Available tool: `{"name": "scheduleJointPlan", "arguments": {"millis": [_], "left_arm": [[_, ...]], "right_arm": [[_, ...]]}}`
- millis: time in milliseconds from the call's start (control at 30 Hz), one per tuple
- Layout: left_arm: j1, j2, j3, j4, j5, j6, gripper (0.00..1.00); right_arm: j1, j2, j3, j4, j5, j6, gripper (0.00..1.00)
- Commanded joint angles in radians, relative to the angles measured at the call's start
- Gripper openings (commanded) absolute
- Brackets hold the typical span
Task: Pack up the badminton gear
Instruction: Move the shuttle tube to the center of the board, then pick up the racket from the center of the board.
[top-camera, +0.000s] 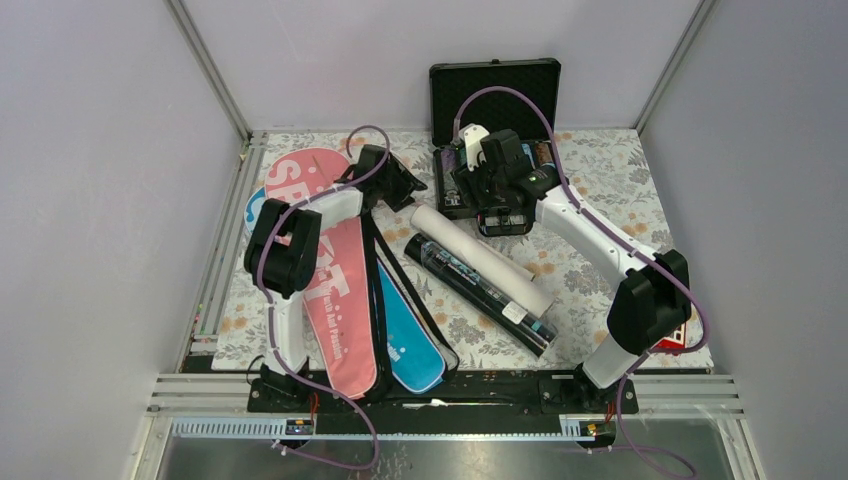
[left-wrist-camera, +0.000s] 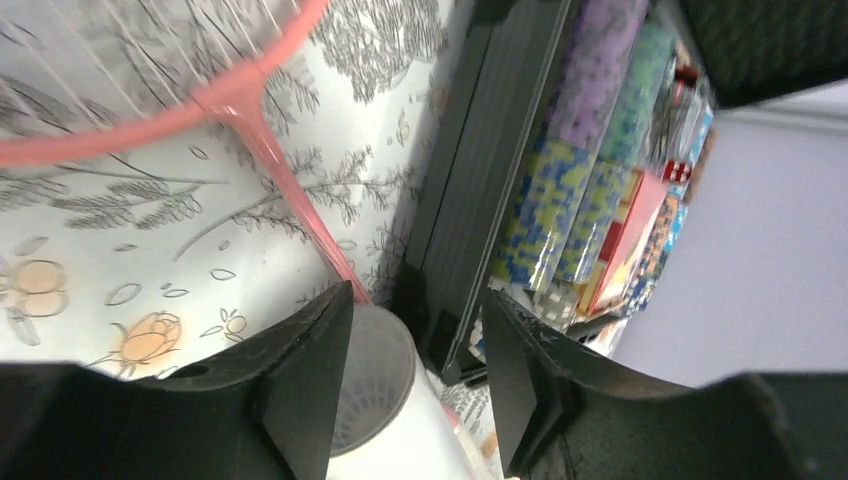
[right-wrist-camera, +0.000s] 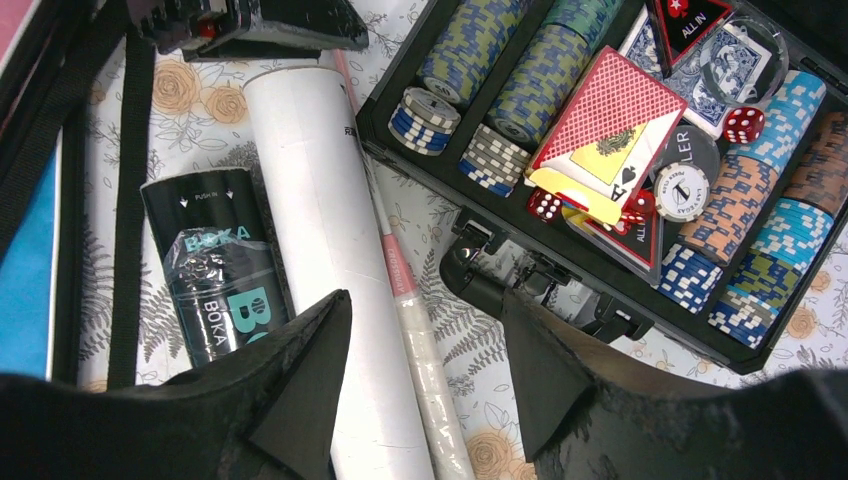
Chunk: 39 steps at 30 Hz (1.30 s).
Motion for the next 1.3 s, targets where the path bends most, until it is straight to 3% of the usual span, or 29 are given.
{"name": "scheduleJointPlan", "arguments": {"millis": [0,133,300,600,1000,1067,1167,1267], "left_arm": [[0.027,-0.021,0.178,-0.222,-0.212,0.050,0.51],[0.027,0.069,0.342,-0.369,-0.300,0.048,0.49],[0.019,0.143,0.434,-0.455,-0.333,-0.001,0.41],[-0.008,0.141,0.391,-0.478,-0.437,-0.070,0.41],[-0.031,0.286,0.476,-0.570,-0.429,-0.159,0.38],[-0.036,0.309,0.520,-0.585,-0.446,-0.153,0.31],[-0.033,0.346,0.579,-0.608,-0.432,-0.151,0.11],[-0.025,0.352,0.590,-0.607,-0.407,-0.161,0.00]], "right_arm": [[-0.003,-0.048,0.009,0.039,-0.015,0.046,0.63],[-0.003,-0.055,0.016,0.042,-0.062,0.061,0.62],[-0.004,-0.066,0.020,0.039,-0.077,0.062,0.62],[-0.003,-0.113,-0.008,0.079,-0.137,0.083,0.62],[-0.004,-0.159,-0.051,0.122,-0.179,0.076,0.62],[-0.004,-0.162,-0.042,0.117,-0.185,0.076,0.61],[-0.004,-0.172,-0.038,0.114,-0.201,0.077,0.61],[-0.003,-0.180,-0.052,0.130,-0.207,0.081,0.61]]}}
